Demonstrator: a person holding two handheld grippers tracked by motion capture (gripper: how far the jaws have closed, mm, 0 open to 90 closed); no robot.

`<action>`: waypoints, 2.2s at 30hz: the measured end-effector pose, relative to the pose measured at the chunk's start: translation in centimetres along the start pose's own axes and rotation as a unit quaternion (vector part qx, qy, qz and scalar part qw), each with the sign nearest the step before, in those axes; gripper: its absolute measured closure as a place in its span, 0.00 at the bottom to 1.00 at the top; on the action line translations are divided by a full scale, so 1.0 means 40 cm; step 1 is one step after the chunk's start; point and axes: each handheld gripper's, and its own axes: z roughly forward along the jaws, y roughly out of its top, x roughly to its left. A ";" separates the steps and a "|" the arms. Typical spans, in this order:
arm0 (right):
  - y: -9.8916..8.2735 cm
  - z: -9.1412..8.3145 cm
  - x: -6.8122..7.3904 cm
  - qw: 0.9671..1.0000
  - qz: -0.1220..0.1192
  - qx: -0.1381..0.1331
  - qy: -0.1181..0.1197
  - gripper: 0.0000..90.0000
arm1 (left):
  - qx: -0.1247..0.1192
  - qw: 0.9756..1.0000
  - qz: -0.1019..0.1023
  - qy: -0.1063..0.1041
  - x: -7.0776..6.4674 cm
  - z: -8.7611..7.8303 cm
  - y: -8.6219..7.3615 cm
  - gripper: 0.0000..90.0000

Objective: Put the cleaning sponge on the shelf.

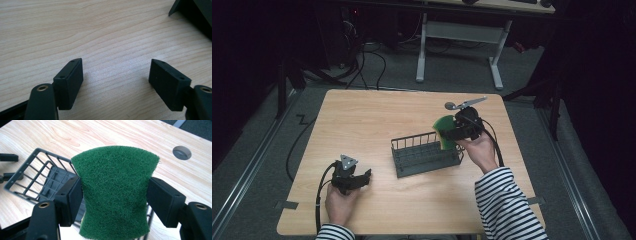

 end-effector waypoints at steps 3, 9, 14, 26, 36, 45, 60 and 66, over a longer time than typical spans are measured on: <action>-0.001 0.021 0.004 1.000 0.003 0.003 -0.004 0.34 | 0.000 1.000 0.000 0.000 0.000 0.000 0.000 0.31; -0.009 0.047 0.004 1.000 0.013 0.009 -0.011 0.34 | 0.000 1.000 0.001 -0.001 0.000 0.000 0.000 0.31; -0.019 0.064 0.007 1.000 0.012 0.016 -0.012 0.34 | 0.000 1.000 0.001 -0.001 -0.001 0.000 0.000 0.31; -0.033 0.088 0.021 0.999 0.000 0.033 -0.015 0.33 | 0.000 1.000 0.001 0.000 -0.001 0.000 0.000 0.31; -0.038 0.093 0.023 0.999 -0.002 0.038 -0.017 0.32 | 0.000 1.000 0.001 0.000 -0.001 0.000 0.000 0.31; -0.043 0.104 0.019 0.999 0.002 0.046 -0.005 0.25 | 0.000 1.000 0.001 0.000 -0.001 0.000 0.000 0.31; -0.052 0.039 0.009 1.000 -0.007 0.005 -0.008 0.25 | 0.000 1.000 0.000 -0.001 -0.001 0.000 0.000 0.31; -0.063 0.002 -0.001 1.000 -0.006 -0.017 -0.020 0.28 | 0.000 1.000 0.000 -0.001 -0.001 0.000 0.000 0.31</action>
